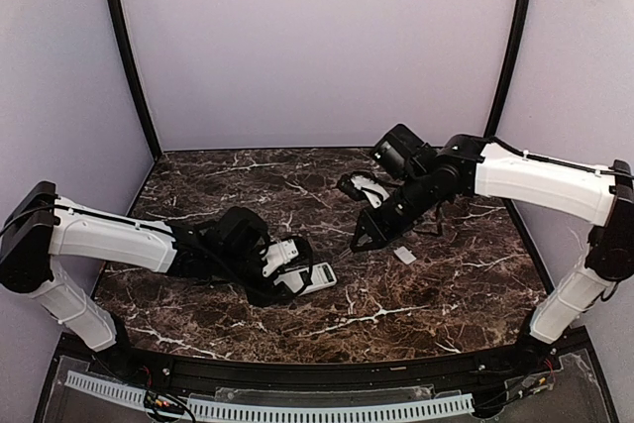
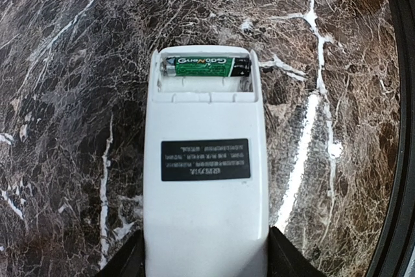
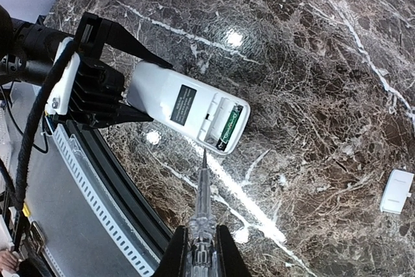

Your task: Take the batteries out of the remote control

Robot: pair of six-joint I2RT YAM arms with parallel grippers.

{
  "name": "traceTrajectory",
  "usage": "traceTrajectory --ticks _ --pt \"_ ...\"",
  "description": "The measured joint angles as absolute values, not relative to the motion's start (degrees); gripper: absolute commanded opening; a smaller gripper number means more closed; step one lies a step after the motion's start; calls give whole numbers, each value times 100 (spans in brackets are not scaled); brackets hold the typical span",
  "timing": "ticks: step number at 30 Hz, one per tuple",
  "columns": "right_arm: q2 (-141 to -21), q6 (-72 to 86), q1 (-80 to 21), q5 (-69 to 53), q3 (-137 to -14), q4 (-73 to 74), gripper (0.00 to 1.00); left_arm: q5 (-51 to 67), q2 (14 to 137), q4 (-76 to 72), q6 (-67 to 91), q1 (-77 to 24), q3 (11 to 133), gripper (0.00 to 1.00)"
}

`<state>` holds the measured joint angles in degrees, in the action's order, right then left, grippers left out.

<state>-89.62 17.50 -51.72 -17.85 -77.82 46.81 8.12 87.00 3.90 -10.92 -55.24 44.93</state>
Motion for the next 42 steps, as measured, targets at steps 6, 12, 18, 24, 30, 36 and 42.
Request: traceTrajectory --ticks 6,12,18,24,30,36,42 --pt "-9174 1774 -5330 -1621 -7999 4737 0 707 8680 390 -1092 -5524 4488 0" --pt "-9474 1824 -5428 -1439 -8147 4792 0 661 8680 390 -1092 -5524 4488 0" --pt "-9738 1894 -5452 -1345 -8294 4816 0 611 8680 399 -1094 -5524 4488 0" --pt "-9935 1957 -5502 -1297 -8370 4829 0 543 8683 401 -1092 -5524 4488 0" --pt "-10127 1964 -5516 -1278 -8390 4847 0 493 8739 399 -1090 -5527 4488 1" --pt "-10245 1964 -5516 -1232 -8527 4886 0 454 8855 399 -1090 -5529 4491 0" --pt "-10409 1959 -5516 -1149 -8641 4899 0 381 8925 399 -1087 -5542 4493 0"
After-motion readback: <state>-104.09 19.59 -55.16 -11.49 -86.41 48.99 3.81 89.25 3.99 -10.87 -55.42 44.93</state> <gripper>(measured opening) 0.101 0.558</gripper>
